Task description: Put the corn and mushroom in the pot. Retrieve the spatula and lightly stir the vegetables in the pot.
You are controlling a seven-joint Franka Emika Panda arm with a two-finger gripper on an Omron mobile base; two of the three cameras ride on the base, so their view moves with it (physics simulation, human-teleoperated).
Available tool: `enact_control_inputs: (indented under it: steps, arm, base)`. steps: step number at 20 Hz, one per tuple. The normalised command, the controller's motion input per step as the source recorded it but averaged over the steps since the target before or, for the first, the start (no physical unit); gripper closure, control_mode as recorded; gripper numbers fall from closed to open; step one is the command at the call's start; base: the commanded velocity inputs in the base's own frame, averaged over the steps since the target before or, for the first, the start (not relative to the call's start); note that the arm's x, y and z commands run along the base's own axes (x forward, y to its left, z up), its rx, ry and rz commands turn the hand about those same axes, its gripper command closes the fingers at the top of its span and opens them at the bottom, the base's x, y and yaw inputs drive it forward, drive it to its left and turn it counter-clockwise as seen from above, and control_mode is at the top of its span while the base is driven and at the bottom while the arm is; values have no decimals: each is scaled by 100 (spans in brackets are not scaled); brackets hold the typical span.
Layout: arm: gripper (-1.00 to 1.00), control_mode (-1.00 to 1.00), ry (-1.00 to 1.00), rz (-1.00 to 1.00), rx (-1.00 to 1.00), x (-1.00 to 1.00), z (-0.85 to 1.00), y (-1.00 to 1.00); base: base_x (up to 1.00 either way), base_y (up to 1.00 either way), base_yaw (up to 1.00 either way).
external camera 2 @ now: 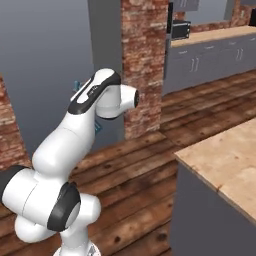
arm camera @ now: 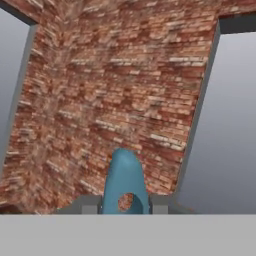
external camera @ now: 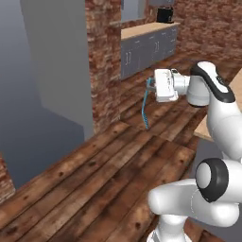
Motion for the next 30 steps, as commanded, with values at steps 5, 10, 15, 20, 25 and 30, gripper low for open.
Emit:
enact_control_inputs:
  steps: [5, 10, 15, 20, 25, 30]
  arm:
    - [100, 100, 0, 0, 0, 0, 0, 0]
    - [100, 100, 0, 0, 0, 0, 0, 0]
    - [100, 100, 0, 0, 0, 0, 0, 0]
    - [100, 100, 0, 0, 0, 0, 0, 0]
    - [100, 100, 0, 0, 0, 0, 0, 0]
    - [100, 100, 0, 0, 0, 0, 0, 0]
  base:
    - [86, 58, -45]
    - [82, 63, -39]
    - [91, 50, -54]
    - [90, 49, -55]
    - [92, 49, -54]
    - [90, 51, -54]
